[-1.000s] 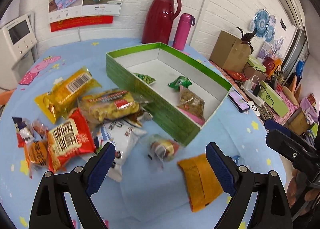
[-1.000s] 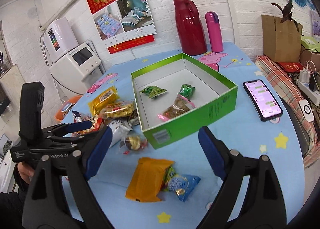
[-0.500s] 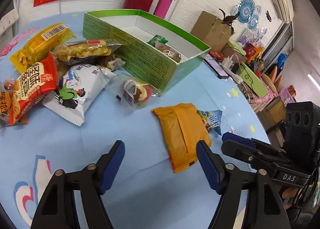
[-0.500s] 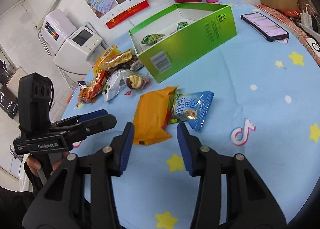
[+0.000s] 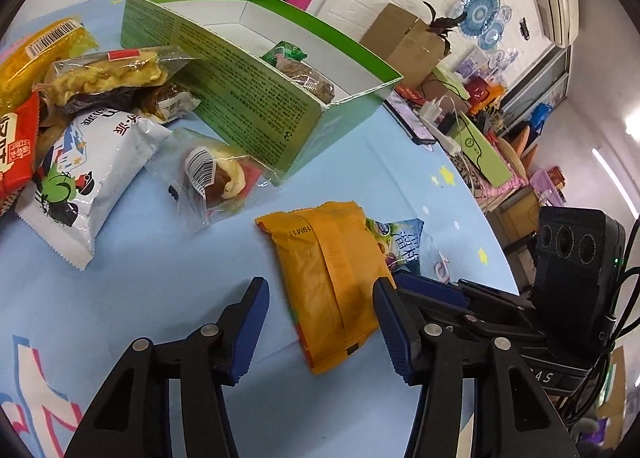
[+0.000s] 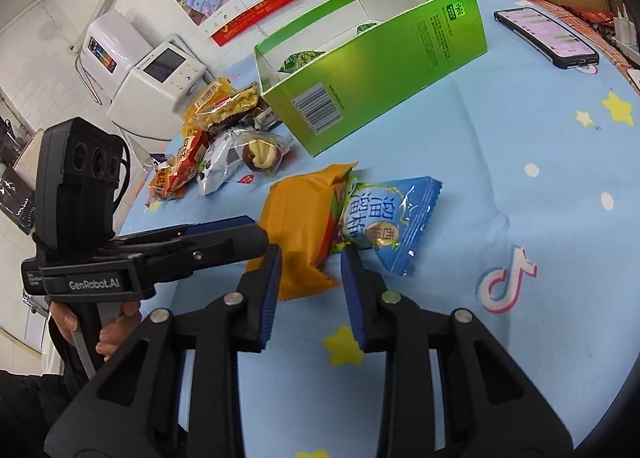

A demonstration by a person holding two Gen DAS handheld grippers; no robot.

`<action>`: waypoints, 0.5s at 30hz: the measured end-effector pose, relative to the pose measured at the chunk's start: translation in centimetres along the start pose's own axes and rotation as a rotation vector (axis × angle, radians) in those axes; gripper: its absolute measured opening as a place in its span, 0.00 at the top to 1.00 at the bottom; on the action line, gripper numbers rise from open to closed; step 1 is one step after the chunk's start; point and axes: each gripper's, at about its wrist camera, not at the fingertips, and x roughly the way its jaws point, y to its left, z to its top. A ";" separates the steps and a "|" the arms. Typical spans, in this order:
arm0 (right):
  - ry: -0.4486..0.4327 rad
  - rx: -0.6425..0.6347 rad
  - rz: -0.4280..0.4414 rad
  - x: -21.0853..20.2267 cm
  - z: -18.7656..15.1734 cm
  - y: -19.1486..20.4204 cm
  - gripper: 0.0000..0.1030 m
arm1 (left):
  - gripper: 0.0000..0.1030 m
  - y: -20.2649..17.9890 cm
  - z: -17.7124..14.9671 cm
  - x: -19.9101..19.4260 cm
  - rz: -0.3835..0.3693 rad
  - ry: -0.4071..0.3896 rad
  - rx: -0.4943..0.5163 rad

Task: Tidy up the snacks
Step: 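Close both grippers on the orange wrapped bag and lift it, then carry the orange bag into the green box and open both grippers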

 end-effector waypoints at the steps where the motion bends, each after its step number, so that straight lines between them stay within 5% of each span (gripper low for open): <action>1: 0.006 -0.001 0.001 0.2 0.0 0.0 0.68 | 0.48 0.0 0.1 0.1 -0.005 -0.002 -0.003; 5: -0.005 0.001 0.006 0.7 0.2 -0.1 0.73 | 0.51 0.1 0.4 0.5 -0.004 -0.016 -0.002; 10: -0.011 0.024 0.008 1.1 0.0 0.2 0.83 | 0.68 -1.0 0.0 0.9 0.050 -0.035 0.026; 15: -0.023 0.013 0.015 -0.1 -0.5 1.5 0.86 | 0.70 -1.4 -0.7 -0.2 0.035 -0.047 0.009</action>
